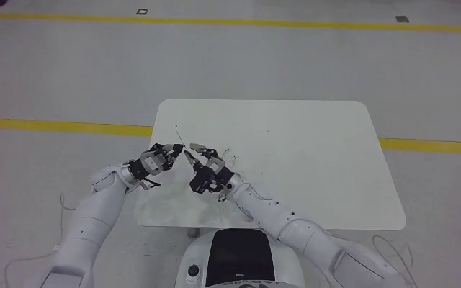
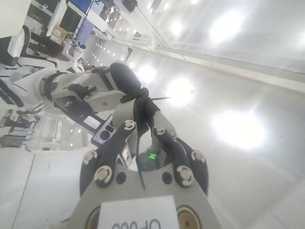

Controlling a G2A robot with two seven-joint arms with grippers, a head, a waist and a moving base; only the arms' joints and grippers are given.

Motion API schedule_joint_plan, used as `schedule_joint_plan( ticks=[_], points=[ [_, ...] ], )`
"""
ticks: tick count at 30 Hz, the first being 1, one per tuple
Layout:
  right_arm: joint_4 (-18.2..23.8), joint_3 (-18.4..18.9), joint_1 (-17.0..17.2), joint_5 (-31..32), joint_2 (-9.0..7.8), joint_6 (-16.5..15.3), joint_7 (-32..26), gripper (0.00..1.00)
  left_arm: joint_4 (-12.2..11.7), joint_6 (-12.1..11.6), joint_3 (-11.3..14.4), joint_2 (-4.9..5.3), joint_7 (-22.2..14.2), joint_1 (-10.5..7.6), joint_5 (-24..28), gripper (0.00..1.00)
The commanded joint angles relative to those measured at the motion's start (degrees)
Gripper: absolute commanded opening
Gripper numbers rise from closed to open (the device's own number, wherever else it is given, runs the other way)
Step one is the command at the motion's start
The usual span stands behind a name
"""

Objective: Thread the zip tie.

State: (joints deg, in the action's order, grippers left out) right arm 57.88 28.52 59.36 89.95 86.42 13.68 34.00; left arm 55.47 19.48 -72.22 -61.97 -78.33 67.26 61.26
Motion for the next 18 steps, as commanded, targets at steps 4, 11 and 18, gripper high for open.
schedule_joint_plan(
  ticks=[4, 11, 18],
  points=[
    [-0.6, -0.7, -0.5, 0.0, 0.28, 0.4, 0.4, 0.18, 0.0, 0.0, 0.0, 0.0, 0.0, 0.0, 0.0, 0.0],
    [-1.5, -2.8, -1.2, 0.0, 0.3, 1.7, -0.6, 0.24, 0.0, 0.0, 0.0, 0.0, 0.0, 0.0, 0.0, 0.0],
    [-1.0, -3.4, -1.1, 0.0, 0.02, 2.9, 0.6, 0.23, 0.0, 0.0, 0.0, 0.0, 0.0, 0.0, 0.0, 0.0]
  ],
)
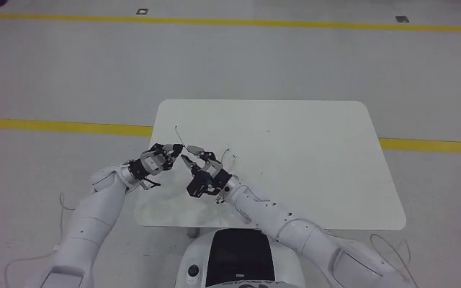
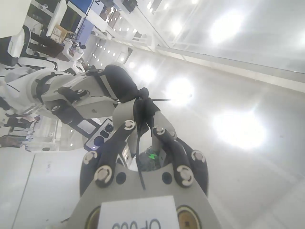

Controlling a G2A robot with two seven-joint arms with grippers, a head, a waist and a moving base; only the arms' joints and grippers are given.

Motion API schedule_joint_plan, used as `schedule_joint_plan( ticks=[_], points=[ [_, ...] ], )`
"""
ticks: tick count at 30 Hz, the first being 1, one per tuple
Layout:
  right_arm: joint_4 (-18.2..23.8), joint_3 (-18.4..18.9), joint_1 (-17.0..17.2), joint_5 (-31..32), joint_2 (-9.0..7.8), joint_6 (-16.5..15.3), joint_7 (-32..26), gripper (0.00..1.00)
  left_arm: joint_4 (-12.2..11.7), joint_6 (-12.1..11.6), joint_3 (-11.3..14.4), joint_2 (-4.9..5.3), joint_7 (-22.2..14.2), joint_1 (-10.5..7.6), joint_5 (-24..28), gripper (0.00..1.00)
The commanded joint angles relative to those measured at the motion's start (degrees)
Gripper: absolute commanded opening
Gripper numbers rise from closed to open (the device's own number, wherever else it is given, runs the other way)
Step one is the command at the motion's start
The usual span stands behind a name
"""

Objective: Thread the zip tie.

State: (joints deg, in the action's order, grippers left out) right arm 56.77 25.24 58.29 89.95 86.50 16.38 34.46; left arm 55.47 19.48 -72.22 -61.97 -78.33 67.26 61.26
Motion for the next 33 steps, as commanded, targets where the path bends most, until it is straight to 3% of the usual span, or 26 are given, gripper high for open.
schedule_joint_plan(
  ticks=[1, 12, 24, 33],
  points=[
    [0.2, -0.2, -0.1, 0.0, -0.14, 0.4, 0.2, 0.23, 0.0, 0.0, 0.0, 0.0, 0.0, 0.0, 0.0, 0.0],
    [2.2, -2.0, -0.5, 0.0, -1.31, 2.4, -0.3, 0.19, 0.0, 0.0, 0.0, 0.0, 0.0, 0.0, 0.0, 0.0],
    [3.1, -1.2, 0.0, 0.0, -1.82, 2.5, -2.3, 0.0, 0.0, 0.0, 0.0, 0.0, 0.0, 0.0, 0.0, 0.0],
    [3.1, -0.9, 0.2, 0.0, -1.97, 2.8, -2.6, 0.0, 0.0, 0.0, 0.0, 0.0, 0.0, 0.0, 0.0, 0.0]
  ],
)
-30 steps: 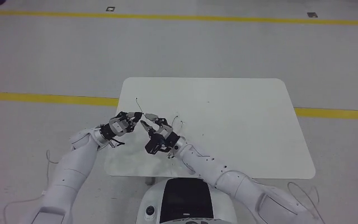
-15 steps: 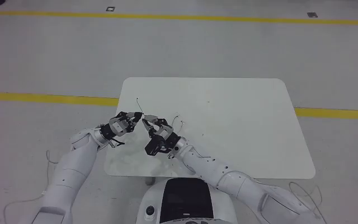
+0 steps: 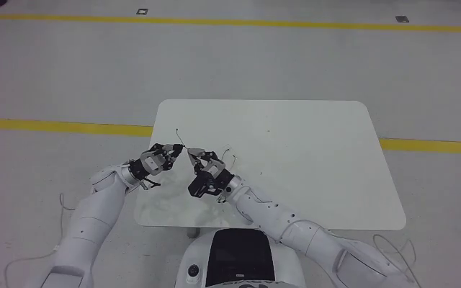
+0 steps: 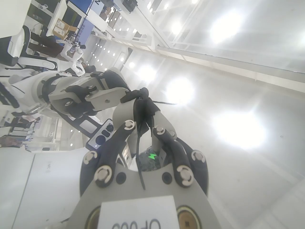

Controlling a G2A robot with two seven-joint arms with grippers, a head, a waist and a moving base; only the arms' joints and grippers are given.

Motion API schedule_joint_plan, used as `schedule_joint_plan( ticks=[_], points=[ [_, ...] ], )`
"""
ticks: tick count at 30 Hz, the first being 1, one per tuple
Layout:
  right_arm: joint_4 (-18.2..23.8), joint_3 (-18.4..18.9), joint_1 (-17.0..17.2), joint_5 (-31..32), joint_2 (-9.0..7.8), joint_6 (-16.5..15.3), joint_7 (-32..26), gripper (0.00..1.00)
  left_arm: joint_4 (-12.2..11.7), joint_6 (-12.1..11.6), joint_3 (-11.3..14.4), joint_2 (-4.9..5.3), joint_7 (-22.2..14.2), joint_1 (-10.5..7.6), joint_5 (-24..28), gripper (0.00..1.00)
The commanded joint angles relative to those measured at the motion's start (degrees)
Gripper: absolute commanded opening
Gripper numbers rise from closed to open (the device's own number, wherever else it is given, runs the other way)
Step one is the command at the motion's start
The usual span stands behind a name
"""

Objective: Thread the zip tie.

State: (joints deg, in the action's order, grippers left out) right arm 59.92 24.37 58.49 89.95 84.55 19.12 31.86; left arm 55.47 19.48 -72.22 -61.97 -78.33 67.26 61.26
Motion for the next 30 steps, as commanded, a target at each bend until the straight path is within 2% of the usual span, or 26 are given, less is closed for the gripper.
schedule_joint_plan(
  ticks=[1, 30],
  points=[
    [0.0, 0.0, 0.0, 0.0, -0.05, 0.1, -0.1, 0.0, 0.0, 0.0, 0.0, 0.0, 0.0, 0.0, 0.0, 0.0],
    [-1.3, 1.7, 0.9, 0.0, -0.54, -0.5, -0.9, 0.0, 0.0, 0.0, 0.0, 0.0, 0.0, 0.0, 0.0, 0.0]
  ],
)
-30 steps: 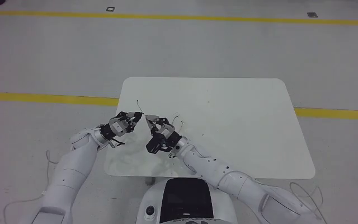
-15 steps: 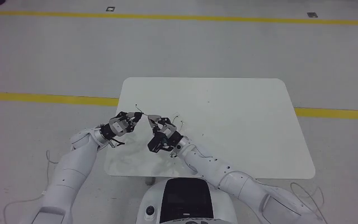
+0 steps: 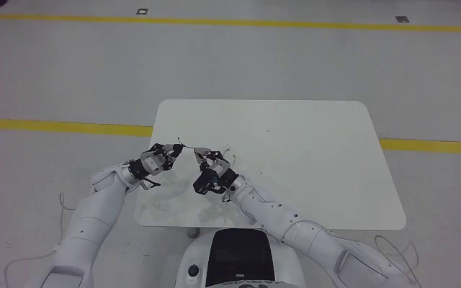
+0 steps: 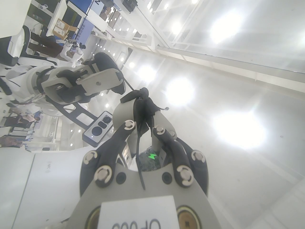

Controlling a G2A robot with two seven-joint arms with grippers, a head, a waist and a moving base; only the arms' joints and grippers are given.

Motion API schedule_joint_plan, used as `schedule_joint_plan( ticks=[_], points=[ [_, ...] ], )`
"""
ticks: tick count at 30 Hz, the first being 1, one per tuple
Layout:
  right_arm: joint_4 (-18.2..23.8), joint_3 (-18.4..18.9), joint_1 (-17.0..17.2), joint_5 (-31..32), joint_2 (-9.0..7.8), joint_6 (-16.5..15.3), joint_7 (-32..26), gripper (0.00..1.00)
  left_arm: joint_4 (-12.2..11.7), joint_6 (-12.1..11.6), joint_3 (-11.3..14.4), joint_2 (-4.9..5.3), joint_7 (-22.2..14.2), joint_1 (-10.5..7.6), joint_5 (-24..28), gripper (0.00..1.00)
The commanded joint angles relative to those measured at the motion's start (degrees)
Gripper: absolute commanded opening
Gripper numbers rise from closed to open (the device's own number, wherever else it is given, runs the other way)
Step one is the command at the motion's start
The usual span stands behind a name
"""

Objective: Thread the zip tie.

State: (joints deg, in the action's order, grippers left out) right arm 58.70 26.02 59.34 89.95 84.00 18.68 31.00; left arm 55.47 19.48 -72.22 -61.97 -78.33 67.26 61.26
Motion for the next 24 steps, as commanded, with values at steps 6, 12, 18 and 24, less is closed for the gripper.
schedule_joint_plan(
  ticks=[6, 12, 18, 24],
  points=[
    [-0.5, 0.5, 0.2, 0.0, 0.12, -0.2, 0.0, 0.0, 0.0, 0.0, 0.0, 0.0, 0.0, 0.0, 0.0, 0.0],
    [-0.9, 0.9, 0.3, 0.0, 0.25, -0.6, 0.1, 0.0, 0.0, 0.0, 0.0, 0.0, 0.0, 0.0, 0.0, 0.0],
    [-1.2, 1.1, 0.4, 0.0, 0.38, -0.8, 0.1, 0.0, 0.0, 0.0, 0.0, 0.0, 0.0, 0.0, 0.0, 0.0],
    [-1.6, 1.3, 0.4, 0.0, 0.55, -1.1, -0.1, 0.0, 0.0, 0.0, 0.0, 0.0, 0.0, 0.0, 0.0, 0.0]
  ],
)
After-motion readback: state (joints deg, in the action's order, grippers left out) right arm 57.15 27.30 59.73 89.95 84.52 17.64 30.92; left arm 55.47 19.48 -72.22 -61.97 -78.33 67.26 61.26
